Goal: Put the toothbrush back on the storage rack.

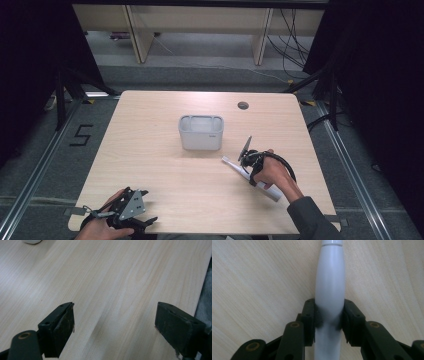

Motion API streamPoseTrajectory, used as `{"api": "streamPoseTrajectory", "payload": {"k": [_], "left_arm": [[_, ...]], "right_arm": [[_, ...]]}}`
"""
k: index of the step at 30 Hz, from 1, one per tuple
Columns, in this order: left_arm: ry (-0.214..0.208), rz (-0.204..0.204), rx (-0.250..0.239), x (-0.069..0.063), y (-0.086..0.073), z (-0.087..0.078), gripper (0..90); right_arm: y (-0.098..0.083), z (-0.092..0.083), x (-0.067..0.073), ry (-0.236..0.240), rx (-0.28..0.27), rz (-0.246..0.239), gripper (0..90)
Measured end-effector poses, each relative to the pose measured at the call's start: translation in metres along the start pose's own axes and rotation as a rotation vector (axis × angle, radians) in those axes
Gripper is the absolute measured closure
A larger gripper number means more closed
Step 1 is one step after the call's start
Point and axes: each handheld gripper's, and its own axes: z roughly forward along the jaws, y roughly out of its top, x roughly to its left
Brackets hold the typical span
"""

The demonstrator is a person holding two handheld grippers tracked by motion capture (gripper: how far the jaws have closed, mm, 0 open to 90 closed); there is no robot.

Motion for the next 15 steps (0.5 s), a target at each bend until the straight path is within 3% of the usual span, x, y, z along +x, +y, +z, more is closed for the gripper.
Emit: {"api": "streamPoseTrajectory", "payload": {"k": [2, 4, 8, 9, 12, 15], "left_arm": [[-0.006, -0.002, 0.009, 0.0008, 0.0007, -0.0013, 15.6], [-0.02, 0.006, 0.018, 0.0009, 0.0011, -0.0024, 15.6], [-0.004, -0.009, -0.004, 0.0, 0.0006, -0.0008, 15.6], [-0.007, 0.002, 0.006, 0.0005, 0.0006, -0.0014, 15.6], [0.001, -0.011, -0.011, -0.0001, 0.0002, 0.0, 15.7], [0.001, -0.01, -0.013, -0.0002, 0.0, 0.0001, 15.6]], "right_arm": [[0.0016, 0.0005, -0.0002, 0.0, -0.009, -0.013, 66.5], [0.0017, 0.0008, 0.0005, 0.005, 0.0, 0.007, 66.5], [0.0016, 0.0006, -0.0004, 0.001, -0.016, 0.016, 66.7], [0.0015, 0.0006, -0.0015, 0.0, -0.019, -0.001, 66.7], [0.0002, 0.0006, -0.0006, 0.006, -0.021, 0.024, 66.7], [-0.0008, 0.0006, -0.0016, 0.0, -0.029, 0.006, 66.7]]}}
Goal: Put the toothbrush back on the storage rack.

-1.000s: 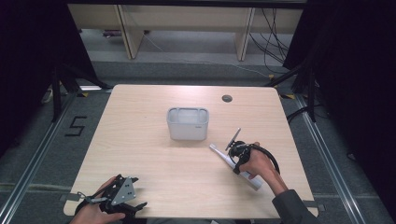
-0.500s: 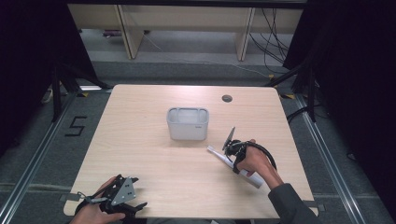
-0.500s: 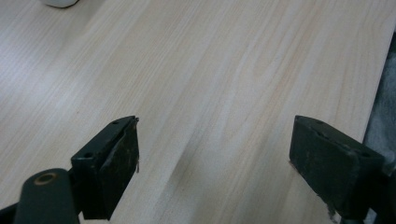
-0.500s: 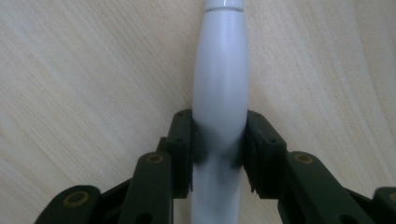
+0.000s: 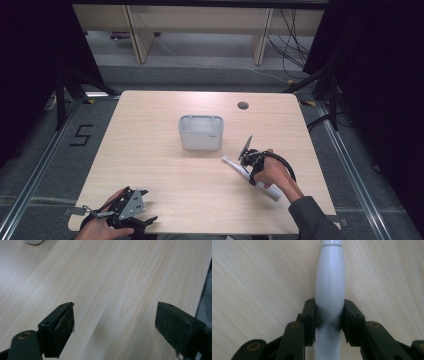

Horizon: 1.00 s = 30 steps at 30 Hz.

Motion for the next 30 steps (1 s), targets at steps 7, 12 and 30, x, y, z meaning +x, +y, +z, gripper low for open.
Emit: {"api": "streamPoseTrajectory", "payload": {"k": [7, 12, 30], "left_arm": [[-0.002, -0.007, 0.0, 0.0, 0.0, 0.0, 15.6], [-0.003, -0.005, 0.002, 0.0, 0.0, 0.0, 15.6], [0.001, -0.005, 0.004, 0.0, 0.0, 0.0, 15.6]], "right_arm": [[-0.005, -0.004, -0.001, -0.009, -0.022, 0.009, 66.9], [-0.013, -0.014, -0.007, -0.01, -0.07, -0.011, 66.9], [-0.051, -0.074, -0.025, -0.008, -0.407, 0.142, 66.9]]}}
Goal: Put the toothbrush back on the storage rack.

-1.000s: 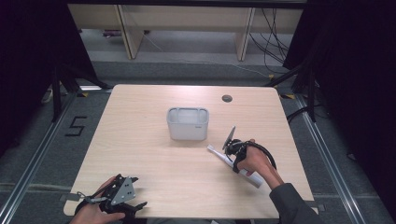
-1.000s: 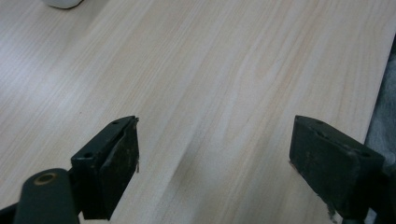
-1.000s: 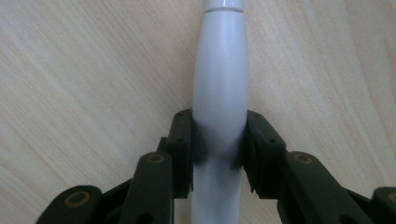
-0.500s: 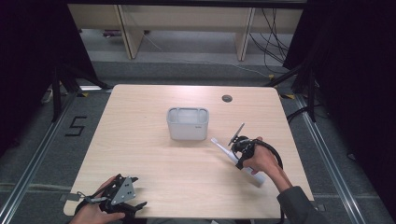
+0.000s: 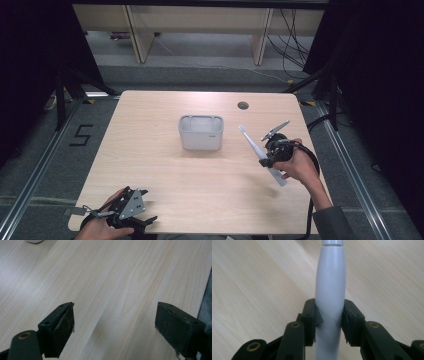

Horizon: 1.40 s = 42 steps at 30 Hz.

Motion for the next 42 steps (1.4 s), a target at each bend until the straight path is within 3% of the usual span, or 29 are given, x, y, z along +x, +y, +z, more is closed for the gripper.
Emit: {"api": "streamPoseTrajectory", "payload": {"k": [1, 3, 4, 5, 7, 8, 10, 11, 13, 14, 16, 17, 19, 22, 24, 25, 26, 29, 32, 38, 39, 42], "left_arm": [[-0.001, 0.001, 0.003, 0.0, 0.0, 0.0, 15.6], [-0.001, 0.012, 0.013, 0.001, 0.0, -0.001, 15.6], [0.0, 0.009, 0.011, 0.001, 0.0, 0.0, 15.6], [-0.001, 0.009, 0.009, 0.001, 0.0, -0.001, 15.6], [-0.003, -0.001, -0.004, -0.001, 0.0, 0.0, 15.6], [-0.001, 0.001, 0.001, 0.0, 0.0, 0.0, 15.6], [0.0, 0.009, 0.009, 0.001, 0.0, 0.0, 15.6], [-0.002, 0.001, 0.0, 0.0, 0.0, 0.0, 15.6], [-0.002, 0.003, 0.001, 0.0, 0.0, 0.0, 15.7], [-0.023, 0.03, 0.044, 0.003, 0.001, -0.002, 15.6], [0.016, 0.007, 0.01, -0.001, 0.0, 0.001, 15.6], [-0.01, 0.002, 0.007, 0.0, 0.0, 0.0, 15.6], [-0.001, 0.004, 0.001, 0.0, 0.0, 0.001, 15.6], [0.002, 0.006, 0.005, 0.001, 0.0, 0.0, 15.6], [0.002, 0.006, 0.002, 0.001, 0.0, 0.0, 15.6], [0.002, 0.005, 0.001, 0.001, 0.0, 0.0, 15.6], [0.002, 0.004, 0.002, 0.001, 0.0, 0.0, 15.6], [0.003, -0.005, -0.011, 0.0, 0.0, 0.0, 15.6], [0.004, -0.006, -0.012, 0.0, 0.0, 0.0, 15.6], [0.004, 0.002, -0.006, 0.001, 0.0, 0.0, 15.6], [0.004, 0.002, -0.006, 0.001, 0.0, 0.0, 15.6], [0.003, -0.006, -0.014, 0.001, 0.0, 0.0, 15.6]], "right_arm": [[0.001, -0.002, -0.002, 0.011, -0.027, -0.018, 66.9], [0.002, -0.006, -0.002, 0.005, -0.056, 0.023, 66.9], [0.002, -0.008, -0.004, 0.005, -0.083, 0.011, 66.9], [0.003, -0.009, -0.003, 0.011, -0.106, 0.034, 66.9], [0.005, -0.012, -0.005, -0.002, -0.144, 0.03, 66.9], [0.005, -0.013, -0.008, -0.008, -0.194, 0.007, 66.9], [0.006, -0.014, -0.008, -0.016, -0.236, 0.033, 66.9], [0.006, -0.012, -0.009, -0.023, -0.275, 0.025, 66.9], [0.008, -0.013, -0.01, -0.019, -0.299, 0.021, 66.9], [0.009, -0.012, -0.009, -0.028, -0.335, 0.024, 66.9], [0.012, -0.013, -0.01, -0.025, -0.367, 0.024, 66.9], [0.012, -0.014, -0.008, -0.021, -0.376, 0.06, 66.9], [0.015, -0.014, -0.009, -0.029, -0.404, 0.039, 66.9], [0.019, -0.015, -0.008, -0.021, -0.463, 0.066, 66.9], [0.02, -0.014, -0.01, -0.032, -0.486, 0.045, 66.9], [0.022, -0.014, -0.008, -0.023, -0.5, 0.077, 66.9], [0.025, -0.014, -0.008, -0.036, -0.537, 0.074, 66.9], [0.029, -0.014, -0.009, -0.033, -0.562, 0.043, 66.9], [0.034, -0.014, -0.006, -0.029, -0.589, 0.068, 66.9], [0.046, -0.012, -0.003, -0.038, -0.638, 0.061, 66.9], [0.047, -0.012, -0.001, -0.037, -0.647, 0.082, 66.9], [0.052, -0.013, -0.002, -0.043, -0.649, 0.053, 66.9]]}}
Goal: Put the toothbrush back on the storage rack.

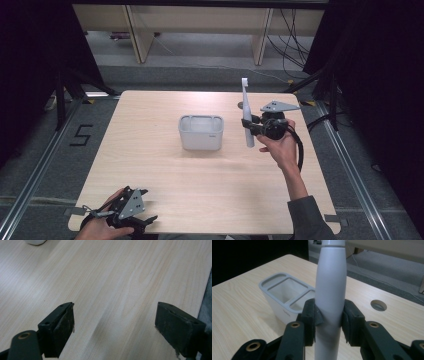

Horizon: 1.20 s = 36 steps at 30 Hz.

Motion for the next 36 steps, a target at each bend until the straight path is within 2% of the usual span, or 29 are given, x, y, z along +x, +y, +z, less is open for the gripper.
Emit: {"api": "streamPoseTrajectory", "payload": {"k": [2, 4, 6, 8, 9, 11, 12, 14, 19, 20, 22, 23, 26, 27, 30, 32, 33, 34, 35, 36], "left_arm": [[0.0, 0.001, 0.001, 0.0, 0.0, 0.0, 15.6], [0.001, 0.001, 0.002, 0.0, 0.0, 0.0, 15.6], [0.002, 0.001, 0.0, 0.0, 0.0, 0.0, 15.6], [0.003, 0.0, -0.001, 0.001, 0.0, 0.0, 15.5], [0.0, 0.003, 0.018, 0.001, 0.0, -0.001, 15.6], [0.008, 0.002, 0.011, 0.001, 0.0, 0.0, 15.5], [0.01, 0.001, 0.005, 0.001, 0.0, 0.0, 15.5], [0.016, 0.006, 0.015, 0.002, 0.0, -0.001, 15.5], [0.013, 0.001, 0.012, 0.001, 0.0, -0.001, 15.5], [0.012, 0.001, 0.011, 0.001, 0.0, -0.001, 15.5], [0.013, 0.0, 0.011, 0.002, 0.0, -0.001, 15.5], [0.013, -0.002, 0.005, 0.002, 0.0, 0.0, 15.5], [0.01, -0.002, 0.004, 0.002, 0.0, -0.001, 15.5], [0.009, -0.002, 0.003, 0.002, 0.0, -0.001, 15.5], [0.011, -0.001, 0.009, 0.001, 0.0, -0.001, 15.5], [0.007, -0.002, 0.008, 0.001, 0.0, 0.0, 15.5], [0.021, 0.01, 0.018, 0.002, 0.0, -0.001, 15.5], [0.016, 0.003, 0.013, 0.002, 0.0, -0.001, 15.5], [0.014, -0.001, 0.011, 0.002, 0.0, -0.001, 15.5], [0.015, 0.0, 0.011, 0.001, 0.0, -0.001, 15.5]], "right_arm": [[0.003, 0.002, 0.004, 0.012, -0.005, 0.018, 66.9], [0.006, 0.003, 0.005, 0.001, -0.015, 0.001, 66.9], [0.008, 0.008, 0.007, 0.011, -0.037, 0.017, 66.9], [0.011, 0.01, 0.008, 0.023, -0.03, 0.02, 66.9], [0.012, 0.011, 0.007, 0.014, -0.036, 0.002, 66.9], [0.014, 0.014, 0.011, 0.031, -0.041, 0.026, 66.9], [0.015, 0.015, 0.011, 0.032, -0.046, 0.014, 66.9], [0.017, 0.017, 0.014, 0.035, -0.048, 0.028, 66.9], [0.022, 0.023, 0.018, 0.038, -0.061, 0.026, 66.9], [0.023, 0.025, 0.018, 0.058, -0.067, 0.021, 66.9], [0.025, 0.027, 0.019, 0.042, -0.075, 0.01, 66.9], [0.025, 0.028, 0.02, 0.06, -0.071, 0.034, 66.9], [0.026, 0.03, 0.02, 0.052, -0.065, 0.025, 66.9], [0.027, 0.031, 0.022, 0.055, -0.062, 0.043, 66.9], [0.029, 0.032, 0.021, 0.05, -0.072, 0.028, 66.9], [0.03, 0.032, 0.021, 0.058, -0.074, 0.033, 66.9], [0.032, 0.033, 0.022, 0.065, -0.075, 0.036, 66.9], [0.033, 0.033, 0.023, 0.056, -0.078, 0.042, 66.9], [0.034, 0.035, 0.021, 0.056, -0.084, 0.023, 66.9], [0.035, 0.035, 0.022, 0.056, -0.084, 0.037, 66.9]]}}
